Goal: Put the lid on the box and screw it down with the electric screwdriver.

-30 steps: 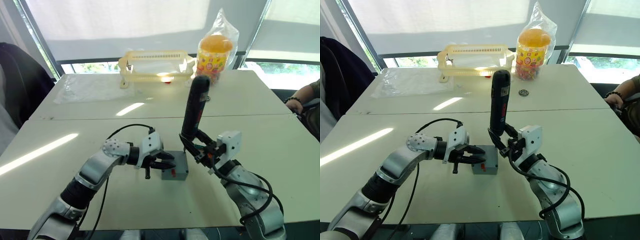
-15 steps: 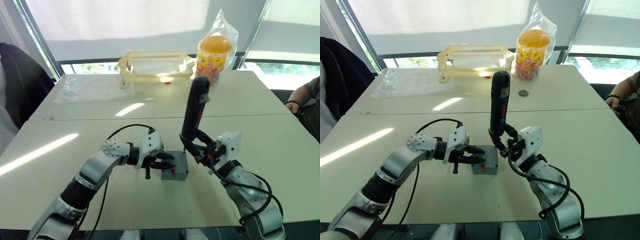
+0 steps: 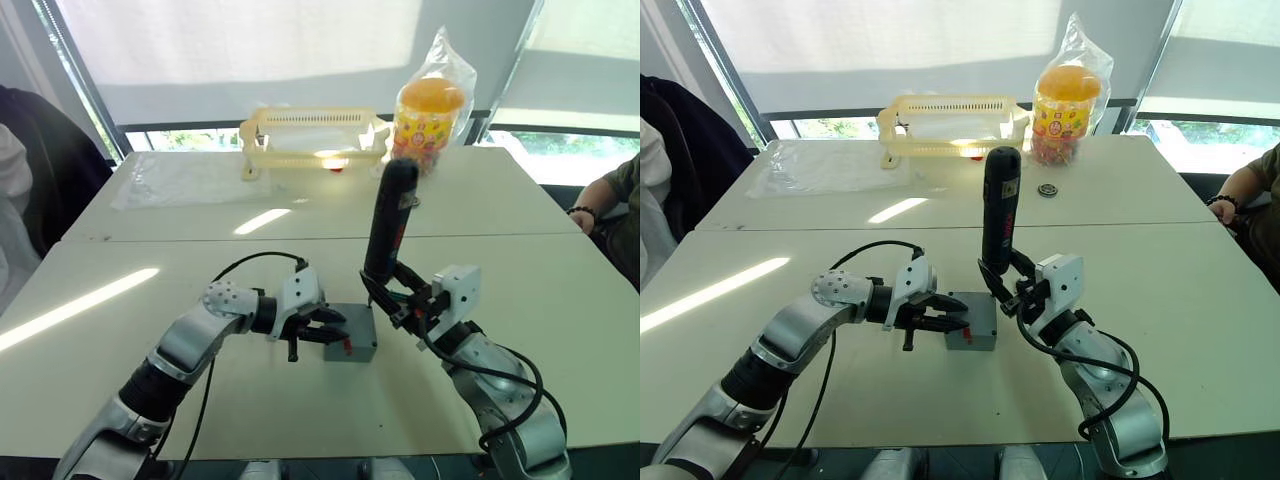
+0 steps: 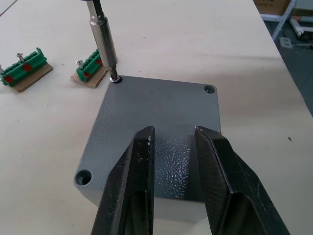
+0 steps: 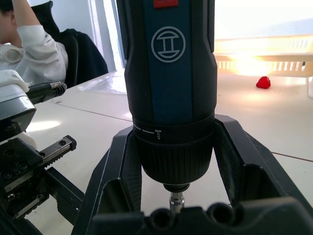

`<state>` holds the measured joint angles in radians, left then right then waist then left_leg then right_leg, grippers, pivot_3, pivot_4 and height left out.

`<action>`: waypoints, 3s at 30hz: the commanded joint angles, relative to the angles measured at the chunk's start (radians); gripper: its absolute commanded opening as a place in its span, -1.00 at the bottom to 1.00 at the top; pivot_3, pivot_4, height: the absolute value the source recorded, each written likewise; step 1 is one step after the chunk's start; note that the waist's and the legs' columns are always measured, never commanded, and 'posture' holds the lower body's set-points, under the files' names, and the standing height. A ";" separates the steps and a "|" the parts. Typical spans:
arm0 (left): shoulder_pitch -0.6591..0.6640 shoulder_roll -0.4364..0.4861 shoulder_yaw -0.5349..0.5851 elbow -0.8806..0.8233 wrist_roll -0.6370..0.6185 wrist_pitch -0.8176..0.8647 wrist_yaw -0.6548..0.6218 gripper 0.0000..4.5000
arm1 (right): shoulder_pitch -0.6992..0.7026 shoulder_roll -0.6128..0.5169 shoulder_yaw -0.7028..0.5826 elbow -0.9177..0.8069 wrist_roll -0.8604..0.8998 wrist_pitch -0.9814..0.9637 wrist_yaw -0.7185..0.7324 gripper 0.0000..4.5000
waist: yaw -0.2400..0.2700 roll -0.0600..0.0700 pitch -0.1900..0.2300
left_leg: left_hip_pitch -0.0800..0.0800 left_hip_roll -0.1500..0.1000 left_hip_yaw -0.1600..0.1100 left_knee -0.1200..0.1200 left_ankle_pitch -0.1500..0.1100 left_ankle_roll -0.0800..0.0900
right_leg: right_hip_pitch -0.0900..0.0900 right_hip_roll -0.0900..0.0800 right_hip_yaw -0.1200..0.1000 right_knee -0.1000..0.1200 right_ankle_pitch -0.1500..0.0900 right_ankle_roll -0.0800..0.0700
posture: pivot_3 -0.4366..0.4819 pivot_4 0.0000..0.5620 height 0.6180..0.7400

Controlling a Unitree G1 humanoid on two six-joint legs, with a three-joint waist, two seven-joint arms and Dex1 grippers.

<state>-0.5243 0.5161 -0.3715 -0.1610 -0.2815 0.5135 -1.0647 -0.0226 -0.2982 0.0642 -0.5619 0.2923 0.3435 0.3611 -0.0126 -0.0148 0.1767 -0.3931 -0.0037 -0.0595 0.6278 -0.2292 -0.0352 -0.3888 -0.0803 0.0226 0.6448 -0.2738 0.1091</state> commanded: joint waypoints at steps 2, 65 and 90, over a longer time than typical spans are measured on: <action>0.011 0.012 -0.017 0.006 0.022 0.014 -0.004 -0.44 | 0.032 -0.021 0.026 0.056 -0.033 0.042 0.004 -0.26 | 0.000 -0.001 -0.002 | 0.000 0.000 0.000 0.000 0.000 0.000 | 0.000 0.000 0.000 0.000 0.000 0.000 | -0.05 -0.47 1.00; -0.005 -0.014 -0.030 0.040 0.042 0.008 -0.009 -0.44 | 0.038 -0.038 -0.014 0.063 -0.030 0.054 -0.019 -0.26 | 0.002 -0.005 -0.013 | 0.001 0.002 -0.003 -0.007 0.000 -0.001 | 0.005 -0.007 -0.001 -0.017 -0.002 -0.004 | -0.05 -0.47 1.00; -0.151 0.053 0.147 -0.025 -0.120 0.099 -0.096 -0.44 | -0.448 -0.608 -0.568 0.159 1.322 0.861 -0.362 -0.26 | 0.003 0.007 0.018 | -0.019 -0.001 -0.001 -0.009 0.001 0.000 | -0.015 -0.004 -0.004 -0.016 0.000 -0.004 | -0.05 -0.47 1.00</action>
<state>-0.6445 0.5544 -0.2582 -0.1557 -0.3662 0.6089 -1.1341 -0.4477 -0.8402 -0.4265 -0.4261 1.5217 1.1956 -0.0134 -0.0097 -0.0079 0.1951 -0.4133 -0.0046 -0.0601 0.6195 -0.2287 -0.0348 -0.4040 -0.0837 0.0185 0.6293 -0.2736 0.1054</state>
